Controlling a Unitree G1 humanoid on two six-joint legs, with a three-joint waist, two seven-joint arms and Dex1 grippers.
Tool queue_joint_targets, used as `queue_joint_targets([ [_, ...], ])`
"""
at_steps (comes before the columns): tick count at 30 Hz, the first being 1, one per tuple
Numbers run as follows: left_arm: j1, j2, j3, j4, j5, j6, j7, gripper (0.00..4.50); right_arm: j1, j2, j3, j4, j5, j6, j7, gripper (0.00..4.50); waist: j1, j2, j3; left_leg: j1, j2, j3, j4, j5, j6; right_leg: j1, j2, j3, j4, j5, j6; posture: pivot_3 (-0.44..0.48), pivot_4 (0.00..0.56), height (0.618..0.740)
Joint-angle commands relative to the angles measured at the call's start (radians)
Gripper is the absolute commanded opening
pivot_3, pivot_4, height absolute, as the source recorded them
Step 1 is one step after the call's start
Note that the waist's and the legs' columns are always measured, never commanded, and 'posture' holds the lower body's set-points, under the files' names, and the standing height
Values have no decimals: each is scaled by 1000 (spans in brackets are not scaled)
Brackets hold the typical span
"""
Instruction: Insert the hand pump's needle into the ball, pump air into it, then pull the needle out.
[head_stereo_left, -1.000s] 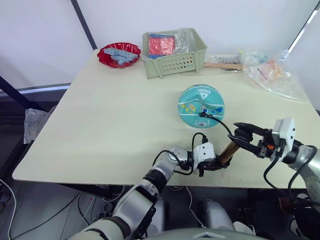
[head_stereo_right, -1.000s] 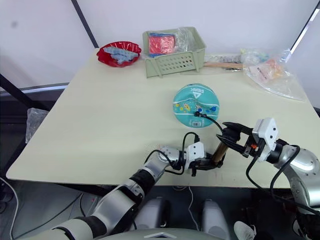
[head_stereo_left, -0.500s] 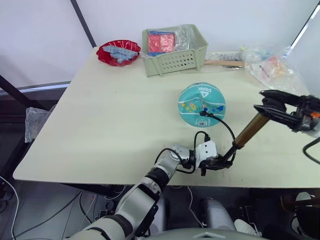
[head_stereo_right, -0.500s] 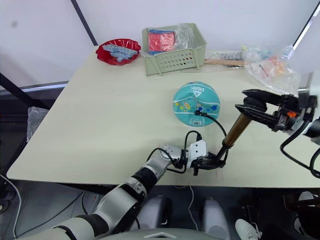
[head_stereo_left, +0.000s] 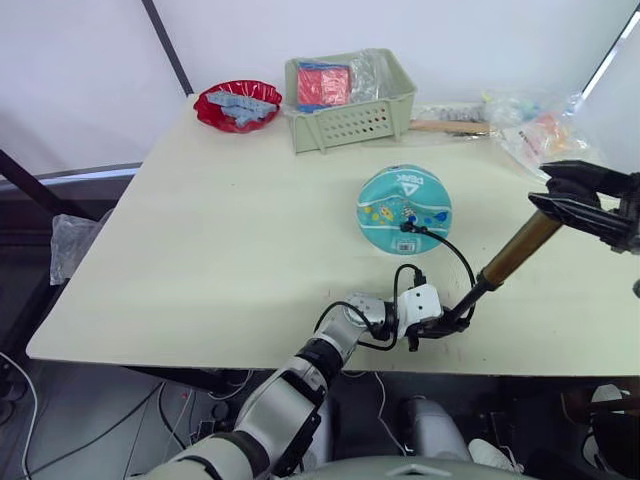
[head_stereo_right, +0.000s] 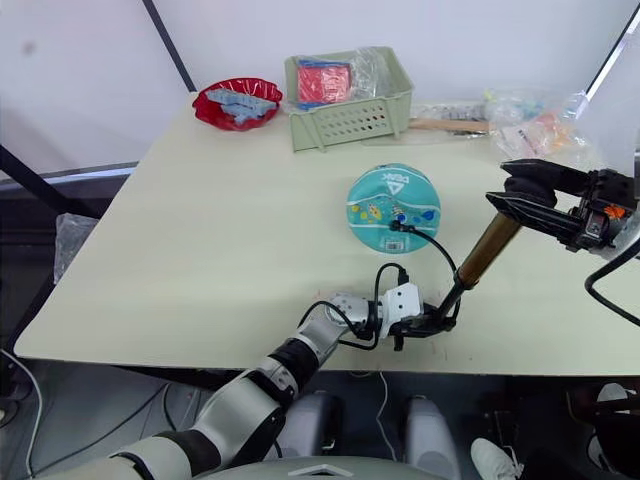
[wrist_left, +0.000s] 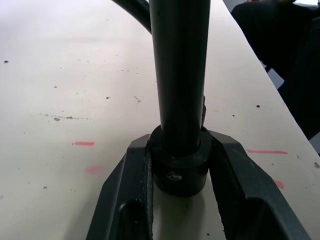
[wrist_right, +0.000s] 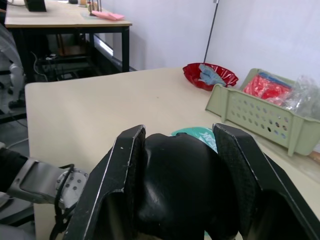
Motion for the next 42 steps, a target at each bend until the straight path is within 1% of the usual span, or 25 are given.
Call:
queue_joint_targets([
  [1, 28, 13, -22, 24, 36, 24, 6, 1085, 64, 54, 49, -38, -99, -69, -10, 1654, -2, 0, 0, 1, 0, 0, 0, 0, 0, 1, 0, 0, 0, 0, 0, 0, 150, 740],
  [7, 34, 15, -20, 15, 33, 29, 7, 1085, 180, 159, 175, -16, -256, -208, -2, 1654, -3, -5, -4, 2, 0, 0, 0, 0, 0, 2, 0, 0, 0, -1, -2, 0, 150, 740],
  [11, 33, 15, -22, 13, 33, 27, 9, 1085, 216, 229, 261, 29, -355, -303, -6, 1653, -4, -7, -5, 2, 0, 0, 0, 0, 0, 2, 1, 0, 0, -1, -2, 0, 150, 740],
  [17, 28, 13, -24, 14, 36, 25, 11, 1085, 240, 292, 323, 106, -440, -405, -12, 1653, -4, -7, -6, 3, 0, 0, 0, 0, 0, 2, 1, 0, 0, -1, -2, 0, 150, 740],
  [20, 26, 10, -21, 15, 34, 26, 12, 1085, 244, 306, 334, 142, -460, -443, -6, 1653, -4, -7, -6, 3, 0, 0, 0, 0, 0, 2, 1, 0, 0, -1, -2, 0, 150, 740],
  [24, 24, 8, -18, 16, 33, 21, 17, 1085, 219, 291, 300, 129, -417, -427, -7, 1653, -3, -7, -6, 2, 0, 0, 0, 0, 0, 2, 1, 0, 0, -1, -2, 0, 150, 740],
  [28, 16, 11, -18, 19, 41, -14, 40, 1085, 195, 259, 229, 75, -300, -344, -14, 1653, -2, -6, -5, 2, 0, 0, 0, 0, 0, 2, 0, 0, 0, -1, -2, 0, 150, 740],
  [33, 8, 10, -17, 25, 41, -19, 34, 1085, 148, 157, 99, 20, -160, -218, -25, 1653, -3, 1, -1, 1, -1, 0, 0, 0, 0, 1, -1, 0, 0, -1, -2, 0, 150, 740],
  [36, 6, 17, -22, 34, 46, -29, 25, 1085, 90, 87, 22, 9, -63, -137, -32, 1653, -3, 2, 0, 1, -1, 0, 0, 0, 0, 1, -1, 0, 0, -1, -2, 0, 150, 740],
  [41, -10, 29, -20, 48, 50, -44, 28, 1085, 1, -7, -59, 28, 40, -37, -39, 1653, -4, 3, 2, 0, -1, 1, 0, 0, 0, 0, -1, 1, 0, -1, -2, 0, 150, 740],
  [42, -18, 29, -19, 51, 57, -43, 51, 1085, -22, -27, -74, 38, 64, -15, -44, 1653, -5, 3, 2, 0, -1, 1, 0, 0, 0, 0, -1, 1, 0, -1, -2, 0, 150, 740],
])
